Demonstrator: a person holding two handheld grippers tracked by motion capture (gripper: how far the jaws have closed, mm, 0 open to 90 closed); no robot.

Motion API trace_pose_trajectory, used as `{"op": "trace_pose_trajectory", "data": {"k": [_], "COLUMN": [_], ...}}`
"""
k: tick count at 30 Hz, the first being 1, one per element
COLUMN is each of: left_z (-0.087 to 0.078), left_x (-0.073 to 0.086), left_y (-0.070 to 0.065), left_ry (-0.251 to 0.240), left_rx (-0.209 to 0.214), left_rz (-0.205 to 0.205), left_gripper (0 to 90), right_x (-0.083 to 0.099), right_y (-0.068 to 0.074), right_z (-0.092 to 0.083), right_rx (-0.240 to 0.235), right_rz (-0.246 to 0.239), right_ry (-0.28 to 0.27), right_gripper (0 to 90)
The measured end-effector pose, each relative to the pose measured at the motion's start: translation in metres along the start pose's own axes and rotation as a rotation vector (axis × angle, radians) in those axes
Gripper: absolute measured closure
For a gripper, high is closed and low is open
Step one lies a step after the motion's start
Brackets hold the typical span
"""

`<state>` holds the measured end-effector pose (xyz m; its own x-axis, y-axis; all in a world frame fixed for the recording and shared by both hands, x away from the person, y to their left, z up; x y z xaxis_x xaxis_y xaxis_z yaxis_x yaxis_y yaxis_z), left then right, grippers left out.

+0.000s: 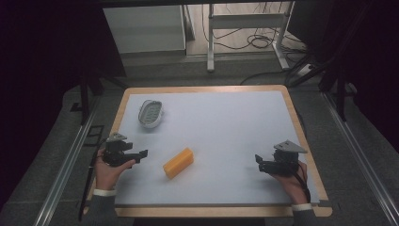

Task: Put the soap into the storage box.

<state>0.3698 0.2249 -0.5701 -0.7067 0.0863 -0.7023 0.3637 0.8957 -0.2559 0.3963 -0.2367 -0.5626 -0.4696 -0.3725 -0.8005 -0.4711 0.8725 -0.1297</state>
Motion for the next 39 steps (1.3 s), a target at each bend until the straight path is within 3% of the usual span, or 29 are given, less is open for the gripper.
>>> {"op": "trace_pose_trajectory", "data": {"k": [5,13,18,23,27,39], "left_z": [-0.003,-0.004,-0.004,-0.001,-0.002,-0.014], "left_x": [-0.001,0.0,0.0,0.006,0.006,-0.016], "left_y": [-0.005,-0.005,-0.008,-0.015,-0.016,-0.024], "left_ry": [0.0,0.007,-0.001,0.04,0.042,0.047], "left_rx": [0.017,0.023,0.0,-0.012,-0.03,-0.015], "left_rz": [0.009,0.016,0.019,0.051,0.065,0.118], "left_gripper": [21.6,21.6,22.1,21.9,22.1,21.6], "right_x": [-0.005,-0.005,-0.009,-0.009,-0.008,-0.003], "right_y": [-0.007,-0.007,-0.008,-0.012,-0.013,-0.014], "right_z": [-0.012,-0.014,-0.018,-0.022,-0.025,-0.026], "right_rx": [0.005,-0.009,-0.021,-0.018,-0.027,-0.003], "right_rz": [0.005,-0.014,0.001,0.015,0.004,-0.013], "right_ry": [-0.043,-0.046,-0.065,-0.069,-0.082,-0.063], "right_gripper": [8.1,9.3,9.2,9.3,9.3,9.3]}}
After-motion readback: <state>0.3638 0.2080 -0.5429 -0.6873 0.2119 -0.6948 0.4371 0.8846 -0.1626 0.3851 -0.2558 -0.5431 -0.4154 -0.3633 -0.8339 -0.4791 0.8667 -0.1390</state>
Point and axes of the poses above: each handheld gripper's, and its own axes: z roughly forward along the jaws, x roughly out of its underside, y roughly to its left, the point moved 10 cm from there along z, roughly forward along the jaws, and after that the axes turned 5 degrees about -z, right-handed, at the moved point
